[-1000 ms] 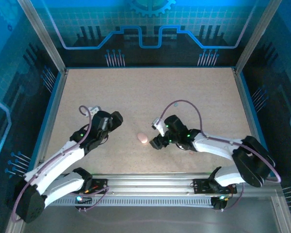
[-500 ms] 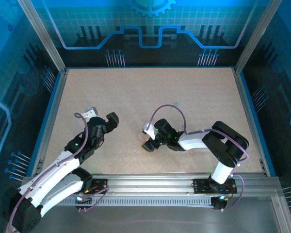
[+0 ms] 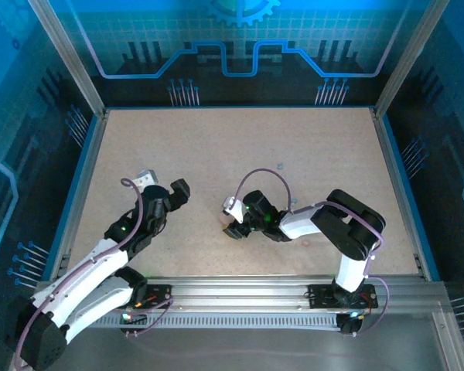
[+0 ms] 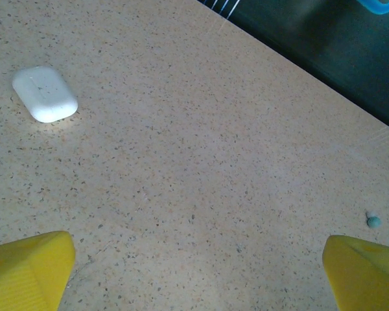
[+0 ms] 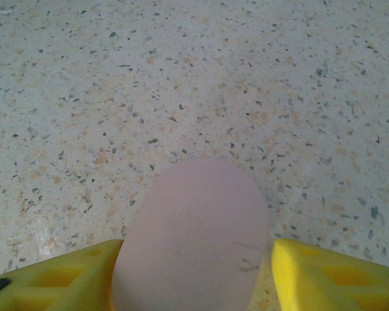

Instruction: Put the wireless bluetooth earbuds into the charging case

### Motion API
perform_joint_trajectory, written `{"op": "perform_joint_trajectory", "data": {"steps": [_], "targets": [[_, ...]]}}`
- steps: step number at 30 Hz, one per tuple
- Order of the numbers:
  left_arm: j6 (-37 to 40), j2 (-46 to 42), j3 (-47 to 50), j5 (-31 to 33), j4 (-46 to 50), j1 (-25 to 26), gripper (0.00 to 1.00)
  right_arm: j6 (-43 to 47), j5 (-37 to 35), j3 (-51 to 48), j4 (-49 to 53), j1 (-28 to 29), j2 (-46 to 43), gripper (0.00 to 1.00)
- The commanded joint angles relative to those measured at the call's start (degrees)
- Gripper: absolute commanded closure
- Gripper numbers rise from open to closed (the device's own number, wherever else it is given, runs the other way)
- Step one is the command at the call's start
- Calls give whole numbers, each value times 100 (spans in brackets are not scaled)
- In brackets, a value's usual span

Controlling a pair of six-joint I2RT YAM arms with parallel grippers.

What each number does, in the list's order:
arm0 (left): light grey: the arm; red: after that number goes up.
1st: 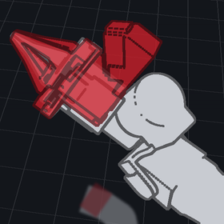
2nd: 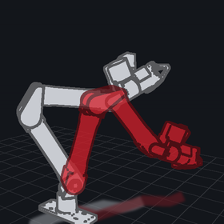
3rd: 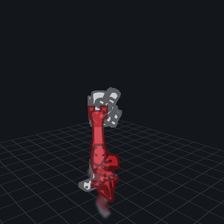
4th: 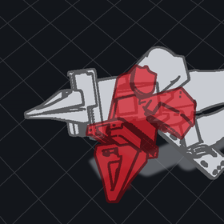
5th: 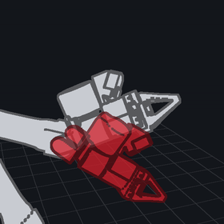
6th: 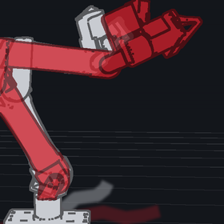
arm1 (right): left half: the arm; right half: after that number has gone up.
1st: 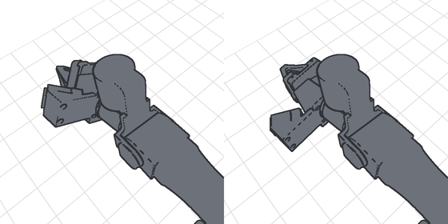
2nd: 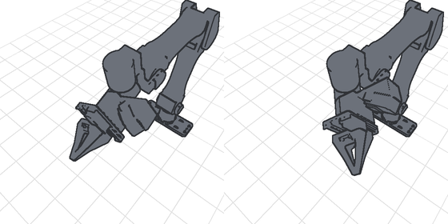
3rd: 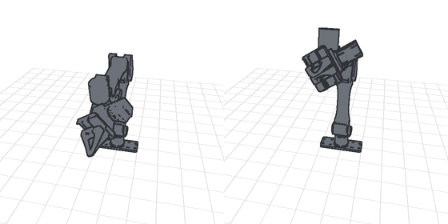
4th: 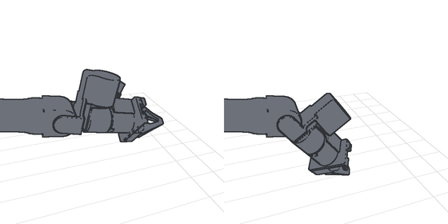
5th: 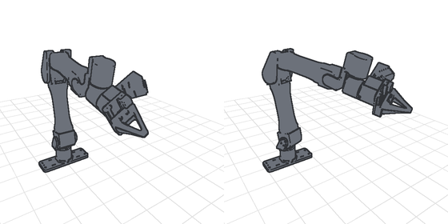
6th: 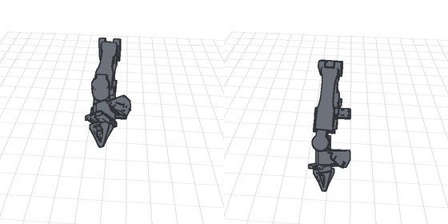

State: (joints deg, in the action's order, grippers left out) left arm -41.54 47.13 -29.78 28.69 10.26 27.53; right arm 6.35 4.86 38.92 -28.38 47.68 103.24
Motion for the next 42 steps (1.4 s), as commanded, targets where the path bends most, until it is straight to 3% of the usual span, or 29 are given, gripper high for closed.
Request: {"op": "perform_joint_trajectory", "data": {"steps": [1, 5, 10, 17, 21, 25, 27, 32, 42], "targets": [[176, 64, -105, -72, -121, -40, 1, 199, 9, 102, -199, 79, 148, 48], [305, 72, -263, -253, -48, -44, 1, 272, 108, 82, 62, 76, -236, 61], [711, 40, -798, -875, 174, -41, 1, 426, 722, 151, 917, -125, -1395, 63], [1608, 83, -1927, -2963, 373, -53, 1, 1036, 2654, 875, 2441, -1222, -3055, 63], [1673, 566, -2665, -4172, 360, -55, 1, 1944, 2869, 1669, 3518, -1486, -3329, 64], [1478, 1409, -3435, -5366, 582, -55, 1, 2138, 2898, 2075, 3602, -1591, -3312, 63], [1261, 1741, -3631, -5703, 550, -55, 6, 2129, 2936, 2154, 3419, -1613, -3288, 63], [935, 2065, -3632, -5872, 268, -50, 18, 2074, 2980, 2275, 3155, -1613, -3186, 63], [678, 2467, -3789, -6298, 135, 22, 52, 1953, 2680, 2121, 2838, -1613, -3236, 62]]}}
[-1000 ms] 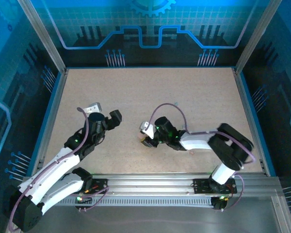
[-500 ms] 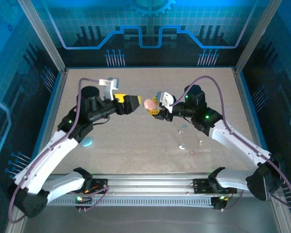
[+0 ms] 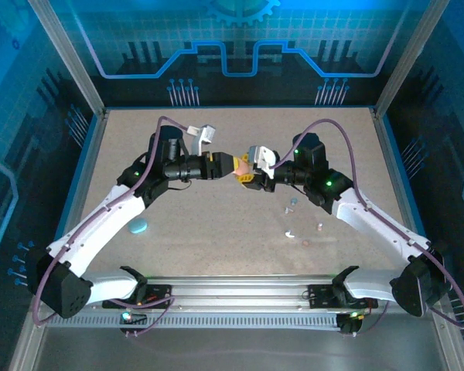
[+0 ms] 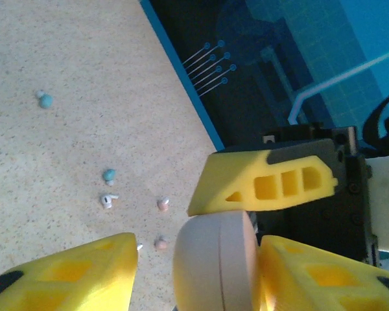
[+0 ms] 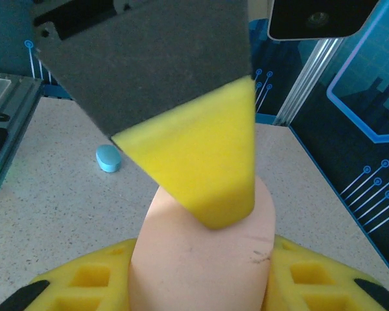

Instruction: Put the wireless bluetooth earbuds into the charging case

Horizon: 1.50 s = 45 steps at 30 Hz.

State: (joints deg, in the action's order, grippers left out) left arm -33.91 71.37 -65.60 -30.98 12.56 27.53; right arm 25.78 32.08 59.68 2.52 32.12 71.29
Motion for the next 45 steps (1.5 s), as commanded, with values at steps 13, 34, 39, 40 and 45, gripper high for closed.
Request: {"op": "perform_joint_trajectory", "data": {"steps": [13, 34, 39, 40, 45], "targets": [[-781, -94, 46, -225, -725, 120, 80, -256, -645, -430, -967, -104, -444, 36], [-1849, -378, 639, 66, -1590, 118, 81, -1394, 136, -960, -2834, -391, -190, 46], [-1815, -397, 654, 156, -1545, 114, 81, -1457, 255, -965, -2974, -347, -192, 43], [-1813, -405, 662, 163, -1546, 117, 81, -1453, 282, -960, -2968, -339, -205, 42], [-1790, -447, 689, 273, -1536, 117, 81, -1400, 375, -967, -2866, -326, -294, 40]]}}
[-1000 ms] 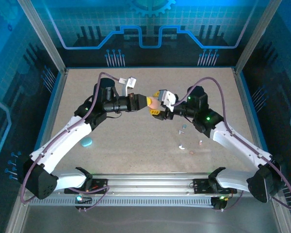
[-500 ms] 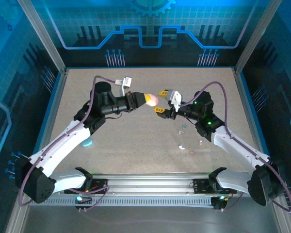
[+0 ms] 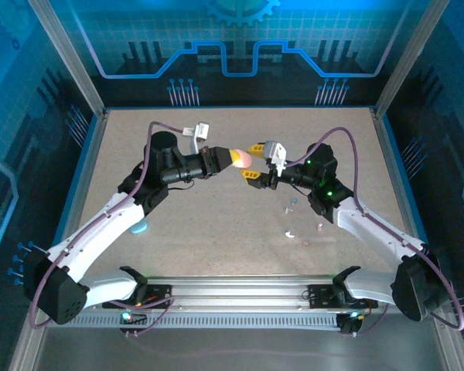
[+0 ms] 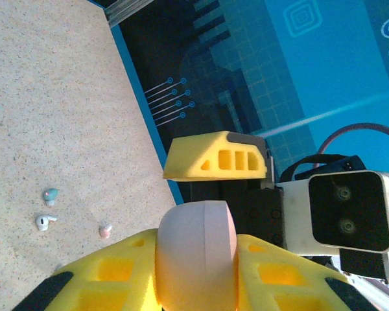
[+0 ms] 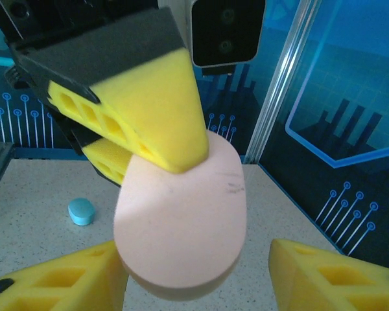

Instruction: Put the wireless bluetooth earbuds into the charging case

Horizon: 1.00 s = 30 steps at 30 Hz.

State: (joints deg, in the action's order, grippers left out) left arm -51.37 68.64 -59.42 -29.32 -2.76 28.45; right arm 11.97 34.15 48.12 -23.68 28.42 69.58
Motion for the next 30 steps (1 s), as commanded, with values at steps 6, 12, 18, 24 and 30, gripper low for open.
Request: {"op": "perform_joint_trajectory", "data": {"steps": [6, 12, 18, 24, 30], "targets": [[-47, -185, 84, 104, -13, 27, 81, -86, 74, 196, -220, 59, -120, 49], [-84, -186, 128, 58, -62, 25, 80, -214, 75, 189, -326, 110, -60, 49], [-100, -215, 150, 49, -84, 25, 79, -274, 15, 197, -362, 128, -47, 49], [-88, -237, 141, -7, -110, 25, 78, -167, 72, 409, -43, 154, 21, 48], [-100, -246, 150, -17, -144, 24, 78, -159, 86, 470, 15, 180, 62, 49]]}}
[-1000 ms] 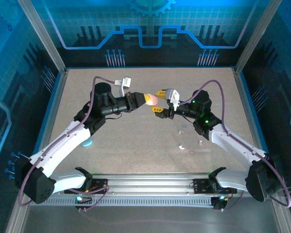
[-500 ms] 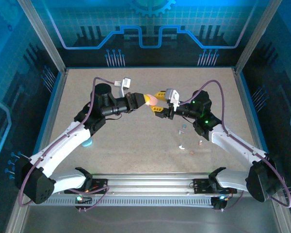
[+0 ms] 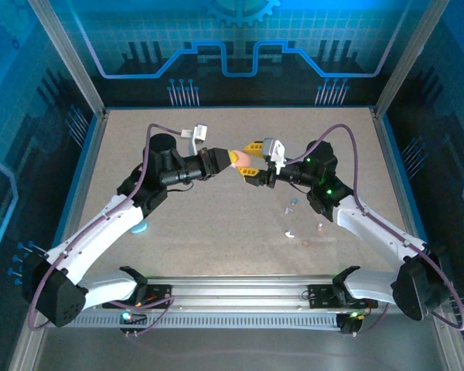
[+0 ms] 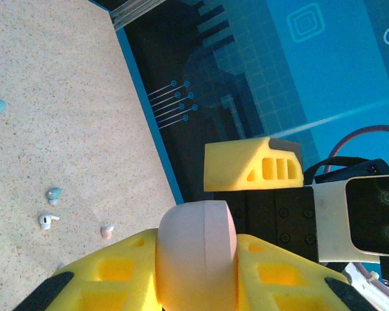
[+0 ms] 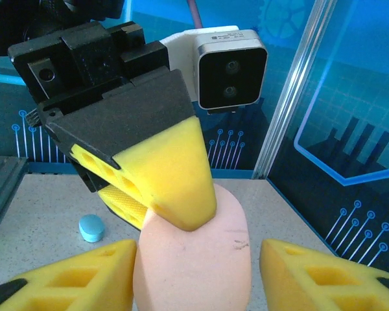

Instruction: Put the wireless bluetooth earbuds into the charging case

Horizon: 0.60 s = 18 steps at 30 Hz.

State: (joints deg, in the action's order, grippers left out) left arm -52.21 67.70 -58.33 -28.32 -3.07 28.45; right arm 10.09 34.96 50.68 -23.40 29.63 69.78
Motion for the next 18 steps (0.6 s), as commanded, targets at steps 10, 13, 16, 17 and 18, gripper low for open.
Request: {"op": "perform_joint_trajectory", "data": {"steps": [10, 13, 16, 17, 18], "targets": [[20, -212, 23, -135, -121, 26, 77, 230, -79, 255, 356, 59, 37, 44], [35, -213, 14, -139, -113, 29, 77, 200, -62, 267, 318, 61, 43, 51], [39, -211, 16, -142, -111, 27, 77, 108, -24, 255, 176, 67, 6, 56], [39, -215, 14, -141, -106, 25, 76, 116, -31, 273, 194, 64, 6, 57], [51, -213, 10, -139, -106, 25, 76, 101, -42, 271, 191, 60, -6, 60]]}}
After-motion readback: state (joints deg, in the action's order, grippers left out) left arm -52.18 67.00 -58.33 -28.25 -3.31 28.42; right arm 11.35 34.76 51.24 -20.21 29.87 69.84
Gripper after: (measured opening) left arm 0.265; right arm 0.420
